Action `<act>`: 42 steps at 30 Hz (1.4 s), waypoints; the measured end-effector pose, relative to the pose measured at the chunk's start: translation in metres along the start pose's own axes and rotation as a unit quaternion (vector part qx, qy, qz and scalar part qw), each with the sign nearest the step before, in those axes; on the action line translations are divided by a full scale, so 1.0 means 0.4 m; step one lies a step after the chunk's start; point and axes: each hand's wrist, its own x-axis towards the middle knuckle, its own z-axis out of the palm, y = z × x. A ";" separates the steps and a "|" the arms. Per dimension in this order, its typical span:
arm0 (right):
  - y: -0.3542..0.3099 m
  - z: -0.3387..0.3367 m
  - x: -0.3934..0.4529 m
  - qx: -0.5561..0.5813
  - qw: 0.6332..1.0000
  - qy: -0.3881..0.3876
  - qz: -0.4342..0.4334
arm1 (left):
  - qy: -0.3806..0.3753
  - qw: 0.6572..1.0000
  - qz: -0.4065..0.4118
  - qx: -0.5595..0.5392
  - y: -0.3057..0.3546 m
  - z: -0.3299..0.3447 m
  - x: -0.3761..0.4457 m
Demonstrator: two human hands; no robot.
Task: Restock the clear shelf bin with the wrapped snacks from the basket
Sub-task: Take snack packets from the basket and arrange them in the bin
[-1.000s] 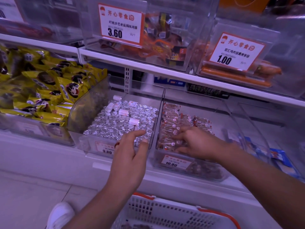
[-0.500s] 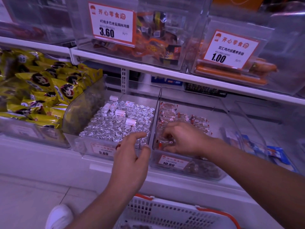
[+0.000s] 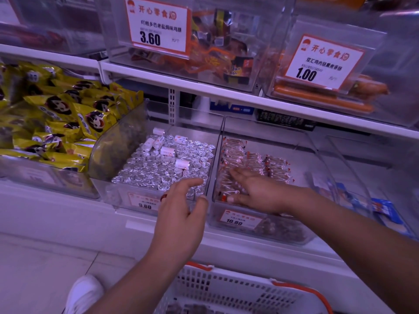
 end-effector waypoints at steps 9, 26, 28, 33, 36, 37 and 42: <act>-0.108 0.007 0.066 0.171 0.980 0.014 0.102 | 0.003 1.000 0.005 0.011 0.001 0.007 0.003; 0.056 0.035 -0.008 0.145 0.984 0.106 0.003 | -0.017 1.000 0.005 0.006 -0.002 -0.002 -0.004; 0.056 0.035 -0.007 0.145 0.982 0.122 0.013 | -0.017 1.000 0.003 0.001 0.001 -0.002 -0.005; 0.038 0.050 0.024 0.144 0.981 0.122 0.029 | -0.019 1.000 0.006 -0.007 -0.002 -0.002 -0.008; 0.039 0.051 0.037 0.177 0.979 0.097 0.041 | -0.029 1.000 0.009 -0.006 -0.011 -0.003 -0.005; 0.041 0.048 0.036 0.188 0.976 0.096 0.043 | -0.030 0.999 0.011 -0.008 -0.014 -0.003 -0.005; 0.025 0.035 -0.001 0.210 0.969 0.128 0.035 | -0.021 0.999 0.032 -0.013 -0.023 -0.006 -0.007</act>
